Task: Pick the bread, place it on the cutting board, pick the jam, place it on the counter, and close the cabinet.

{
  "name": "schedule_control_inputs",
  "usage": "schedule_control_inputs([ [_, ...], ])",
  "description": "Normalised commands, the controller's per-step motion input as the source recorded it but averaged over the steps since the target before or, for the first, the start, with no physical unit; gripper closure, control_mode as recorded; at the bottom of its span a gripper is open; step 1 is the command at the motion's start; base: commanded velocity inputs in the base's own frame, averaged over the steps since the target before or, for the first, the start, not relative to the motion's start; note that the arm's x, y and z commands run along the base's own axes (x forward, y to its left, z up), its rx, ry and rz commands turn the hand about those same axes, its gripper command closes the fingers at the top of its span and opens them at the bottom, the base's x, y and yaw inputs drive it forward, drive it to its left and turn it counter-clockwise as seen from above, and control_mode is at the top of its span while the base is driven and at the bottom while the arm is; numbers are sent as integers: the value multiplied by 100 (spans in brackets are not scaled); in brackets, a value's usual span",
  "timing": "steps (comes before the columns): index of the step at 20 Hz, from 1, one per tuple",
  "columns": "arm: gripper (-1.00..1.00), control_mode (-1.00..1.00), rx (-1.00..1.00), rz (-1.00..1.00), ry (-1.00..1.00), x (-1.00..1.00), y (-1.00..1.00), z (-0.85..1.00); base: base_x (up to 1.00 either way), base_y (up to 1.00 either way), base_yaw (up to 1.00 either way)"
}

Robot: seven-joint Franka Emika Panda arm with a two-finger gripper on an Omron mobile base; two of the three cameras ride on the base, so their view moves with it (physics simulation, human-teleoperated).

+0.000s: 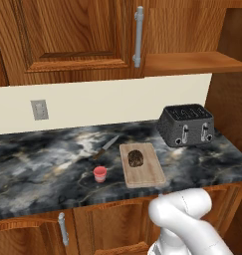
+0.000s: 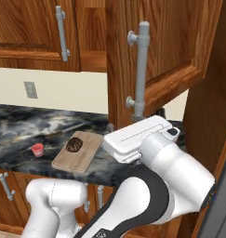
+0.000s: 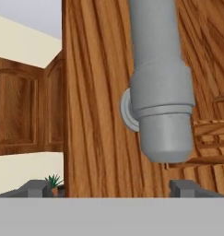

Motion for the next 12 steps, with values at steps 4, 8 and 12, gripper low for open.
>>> schedule_control_inputs([
  [4, -100, -100, 0, 0, 0, 32, 37, 0, 0, 0, 0],
  [8, -100, -100, 0, 0, 0, 39, 44, 0, 0, 0, 0],
  [12, -100, -100, 0, 0, 0, 38, 35, 0, 0, 0, 0],
])
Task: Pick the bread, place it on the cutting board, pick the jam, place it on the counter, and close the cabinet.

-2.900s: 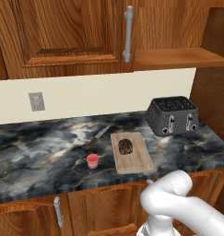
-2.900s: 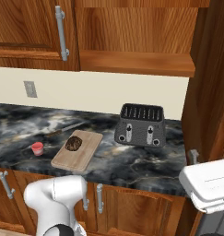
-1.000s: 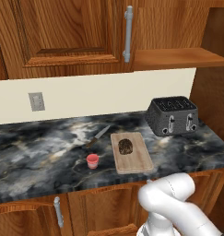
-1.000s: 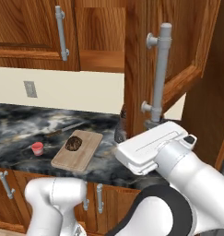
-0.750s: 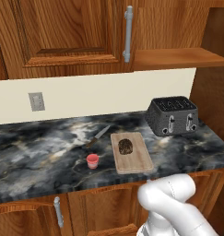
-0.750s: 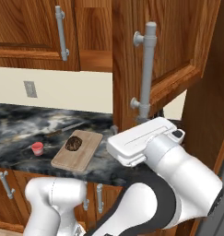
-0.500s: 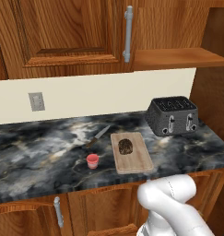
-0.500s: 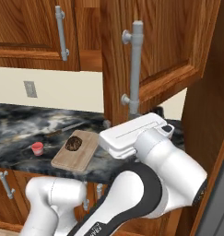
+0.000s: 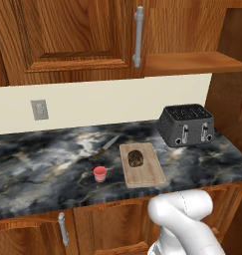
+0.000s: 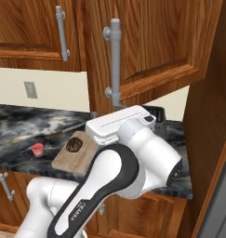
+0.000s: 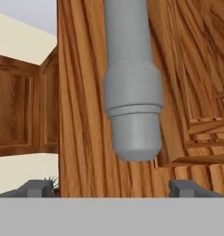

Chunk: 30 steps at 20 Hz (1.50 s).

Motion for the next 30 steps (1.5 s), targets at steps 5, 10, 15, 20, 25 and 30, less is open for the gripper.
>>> schedule_control_inputs([
  [5, -100, -100, 0, 0, 0, 36, 29, 0, 0, 0, 0],
  [10, -100, -100, 0, 0, 0, 32, 25, 0, 0, 0, 0],
  [15, -100, -100, 0, -1, 0, 29, 27, 0, 0, 0, 0],
  [20, -100, -100, 0, -3, 0, 38, 32, 0, 0, 0, 0],
  [25, -100, -100, 0, -4, 0, 40, 28, 0, 0, 0, 0],
  [30, -100, -100, 0, -5, -3, 40, 23, 0, 0, 0, 0],
])
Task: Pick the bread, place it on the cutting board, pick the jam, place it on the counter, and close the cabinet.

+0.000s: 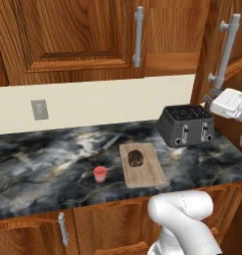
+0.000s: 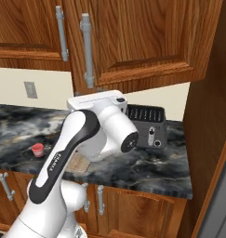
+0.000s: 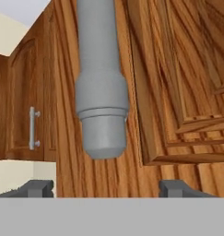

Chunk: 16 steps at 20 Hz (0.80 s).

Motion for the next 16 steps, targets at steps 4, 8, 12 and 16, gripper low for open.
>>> schedule_control_inputs([
  [4, -100, -100, 0, -6, -3, 39, 24, 0, 0, 0, 0],
  [8, -100, -100, 0, -8, -1, 53, 16, 0, 0, 0, 0],
  [12, -100, -100, 0, -10, 0, 59, 16, 0, 0, 0, 0],
  [16, -100, -100, 0, -10, -1, 55, 16, 0, 0, 0, 0],
])
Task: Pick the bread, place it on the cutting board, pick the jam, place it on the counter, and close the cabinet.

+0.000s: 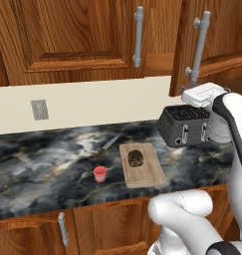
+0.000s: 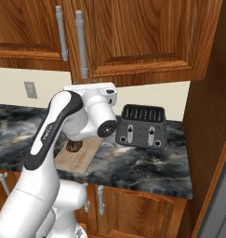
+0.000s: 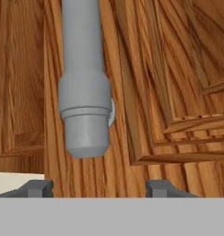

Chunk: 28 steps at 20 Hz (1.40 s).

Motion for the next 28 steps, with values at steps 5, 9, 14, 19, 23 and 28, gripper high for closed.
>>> schedule_control_inputs([
  [5, -100, -100, 0, -9, -1, 54, 17, 0, 0, 0, 0],
  [9, -100, -100, 0, -9, -1, 51, 18, 0, 0, 0, 0],
  [14, -100, -100, 0, -9, -2, 49, 17, 0, 0, 0, 0],
  [19, -100, -100, 0, -8, -3, 47, 14, 0, 0, 0, 0],
  [23, -100, -100, 0, -5, -4, 43, 8, 0, 0, 0, 0],
  [28, -100, -100, 0, -2, -4, 39, 1, 0, 0, 0, 0],
])
